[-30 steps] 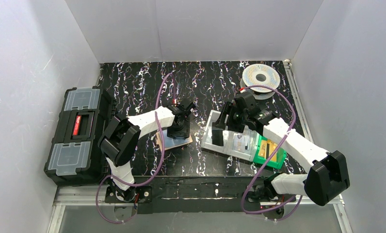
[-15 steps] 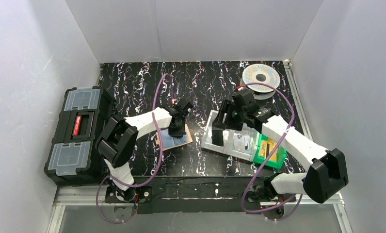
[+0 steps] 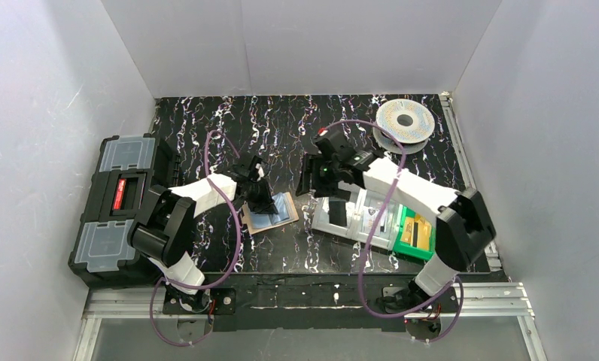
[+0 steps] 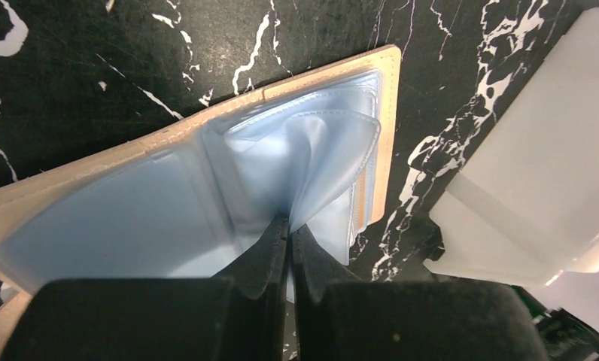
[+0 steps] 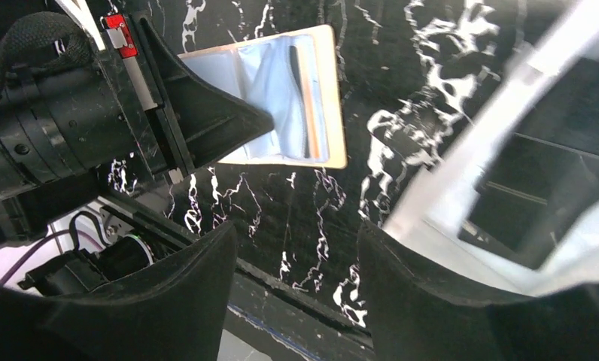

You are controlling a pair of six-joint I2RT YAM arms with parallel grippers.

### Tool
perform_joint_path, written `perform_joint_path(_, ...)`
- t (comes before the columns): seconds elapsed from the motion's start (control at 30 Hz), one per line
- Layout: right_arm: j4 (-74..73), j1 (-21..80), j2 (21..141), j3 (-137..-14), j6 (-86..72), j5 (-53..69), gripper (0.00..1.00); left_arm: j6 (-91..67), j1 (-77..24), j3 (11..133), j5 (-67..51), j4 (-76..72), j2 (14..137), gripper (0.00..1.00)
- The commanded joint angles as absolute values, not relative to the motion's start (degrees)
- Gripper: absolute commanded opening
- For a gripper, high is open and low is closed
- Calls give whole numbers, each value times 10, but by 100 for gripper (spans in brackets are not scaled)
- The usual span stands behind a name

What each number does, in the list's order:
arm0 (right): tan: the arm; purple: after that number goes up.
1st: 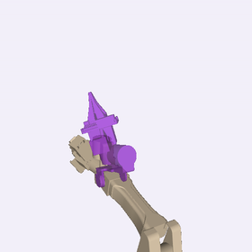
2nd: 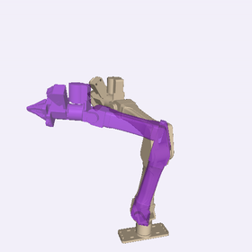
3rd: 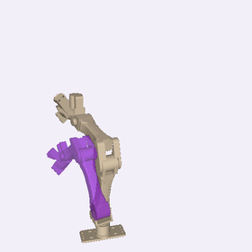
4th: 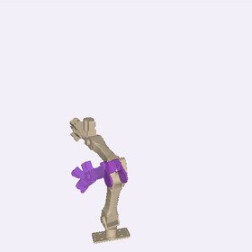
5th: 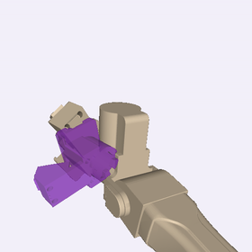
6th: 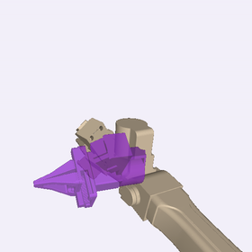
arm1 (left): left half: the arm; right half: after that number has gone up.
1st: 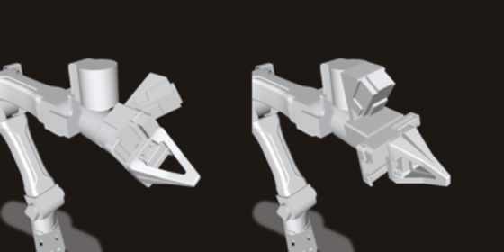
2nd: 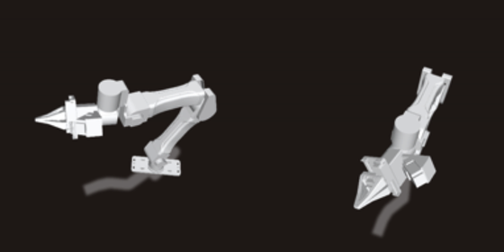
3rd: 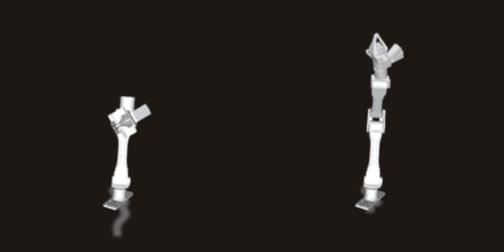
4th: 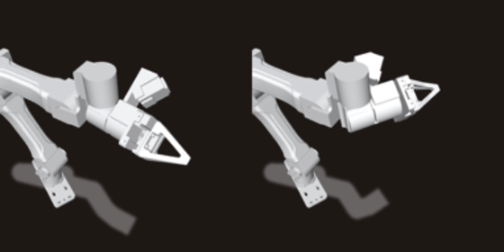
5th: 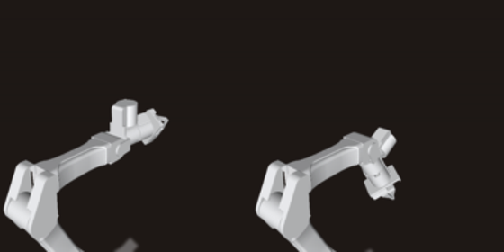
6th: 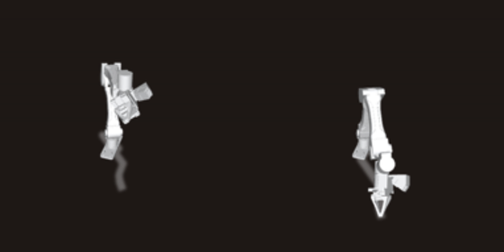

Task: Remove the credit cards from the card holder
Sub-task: Remove the credit card from the card holder.

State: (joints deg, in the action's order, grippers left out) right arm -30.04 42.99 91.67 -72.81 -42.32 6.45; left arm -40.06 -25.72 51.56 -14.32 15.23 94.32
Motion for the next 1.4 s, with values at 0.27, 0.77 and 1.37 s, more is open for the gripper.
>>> perform_joint_path(0.27,-257,459,1084,-802,-426,170,63,-409,-234,467,-173,171,1000,0)
perform_joint_path(0.77,-208,458,1126,-773,-488,195,44,-405,-230,463,-177,174,1000,0)
perform_joint_path(1.37,-201,458,1150,-772,-502,199,41,-404,-229,461,-178,175,998,0)
